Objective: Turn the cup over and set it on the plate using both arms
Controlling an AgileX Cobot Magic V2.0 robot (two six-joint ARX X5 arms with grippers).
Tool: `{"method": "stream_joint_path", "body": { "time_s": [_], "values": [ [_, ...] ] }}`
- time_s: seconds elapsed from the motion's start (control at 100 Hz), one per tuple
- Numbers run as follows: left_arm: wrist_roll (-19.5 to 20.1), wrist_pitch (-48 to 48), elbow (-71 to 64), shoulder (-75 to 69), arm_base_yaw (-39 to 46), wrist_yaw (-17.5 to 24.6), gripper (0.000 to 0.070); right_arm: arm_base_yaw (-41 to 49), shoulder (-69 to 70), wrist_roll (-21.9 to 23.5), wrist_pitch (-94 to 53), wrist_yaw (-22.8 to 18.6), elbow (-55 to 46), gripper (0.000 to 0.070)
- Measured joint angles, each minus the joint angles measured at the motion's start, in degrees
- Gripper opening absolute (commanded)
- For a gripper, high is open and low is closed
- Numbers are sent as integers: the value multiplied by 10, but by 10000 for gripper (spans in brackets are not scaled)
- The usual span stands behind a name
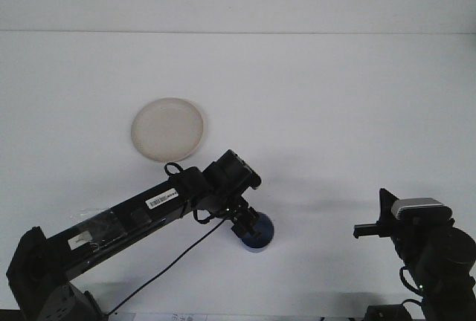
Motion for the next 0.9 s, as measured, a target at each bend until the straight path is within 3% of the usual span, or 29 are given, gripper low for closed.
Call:
{"method": "stream_joint_path", "body": {
  "time_s": [0.15,0.33,0.68,0.899],
  "values": [
    [0,1,3,1,-4,-8,4,0,0,0,0,0,0,0],
    [9,-52,65,2,26,-78,5,0,0,0,0,0,0,0],
    [22,-76,190,2,254,-190,5,0,0,0,0,0,0,0],
    [24,-92,190,17,360,-196,7,0,0,0,0,0,0,0]
  ]
}}
